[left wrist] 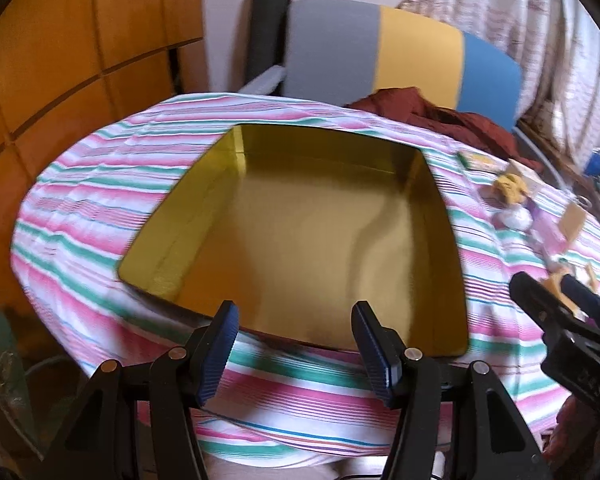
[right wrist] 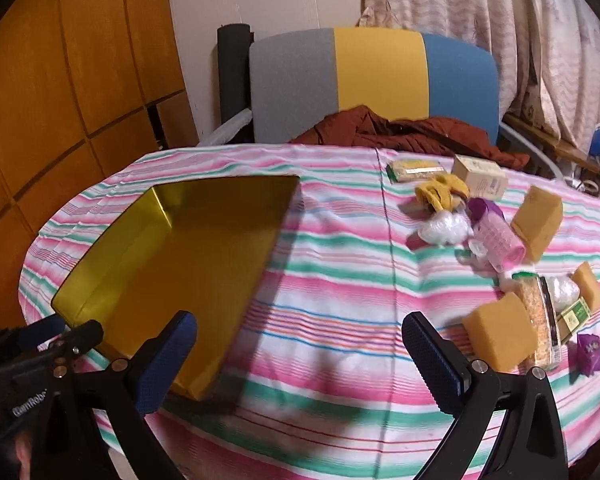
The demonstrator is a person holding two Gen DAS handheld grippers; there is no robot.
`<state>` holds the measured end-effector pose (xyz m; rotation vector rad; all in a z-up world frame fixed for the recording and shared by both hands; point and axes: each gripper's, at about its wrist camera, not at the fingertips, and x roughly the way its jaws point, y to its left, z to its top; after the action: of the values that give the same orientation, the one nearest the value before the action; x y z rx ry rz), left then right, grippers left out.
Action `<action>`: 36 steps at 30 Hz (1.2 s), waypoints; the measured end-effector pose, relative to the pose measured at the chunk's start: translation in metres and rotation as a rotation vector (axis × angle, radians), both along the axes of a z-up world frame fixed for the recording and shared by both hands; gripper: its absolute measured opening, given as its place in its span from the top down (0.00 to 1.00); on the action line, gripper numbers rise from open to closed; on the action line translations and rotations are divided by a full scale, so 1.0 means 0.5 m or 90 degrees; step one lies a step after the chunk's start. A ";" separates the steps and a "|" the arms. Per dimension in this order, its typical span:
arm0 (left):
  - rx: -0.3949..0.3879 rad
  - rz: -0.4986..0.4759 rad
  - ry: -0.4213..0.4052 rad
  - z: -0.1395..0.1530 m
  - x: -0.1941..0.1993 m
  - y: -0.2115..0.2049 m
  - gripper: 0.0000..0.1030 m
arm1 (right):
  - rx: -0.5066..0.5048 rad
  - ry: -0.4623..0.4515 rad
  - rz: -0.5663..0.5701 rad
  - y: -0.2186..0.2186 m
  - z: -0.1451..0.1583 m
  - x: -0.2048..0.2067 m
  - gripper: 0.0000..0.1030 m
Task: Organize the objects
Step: 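Move both tools from the gold tray toward the scattered items, then grasp the yellow sponge with the left tool while the right tool grasps the cracker packet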
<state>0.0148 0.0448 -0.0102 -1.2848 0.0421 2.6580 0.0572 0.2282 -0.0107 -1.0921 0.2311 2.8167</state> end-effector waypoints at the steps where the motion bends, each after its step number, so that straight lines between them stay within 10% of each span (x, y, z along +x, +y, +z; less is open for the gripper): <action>1: 0.011 -0.017 0.000 -0.001 0.004 0.007 0.42 | -0.005 -0.003 -0.004 0.012 -0.003 0.005 0.00; 16: 0.095 -0.210 -0.027 -0.012 0.065 0.143 0.42 | -0.045 0.012 -0.155 0.298 -0.029 0.126 0.02; 36: 0.160 -0.176 -0.028 -0.003 0.059 0.190 0.42 | -0.069 0.077 0.014 0.271 -0.032 0.103 0.16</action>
<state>0.0442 0.1399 -0.0115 -1.1628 -0.1097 2.3166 0.1085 0.3638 -0.0266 -0.9498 0.3897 2.9245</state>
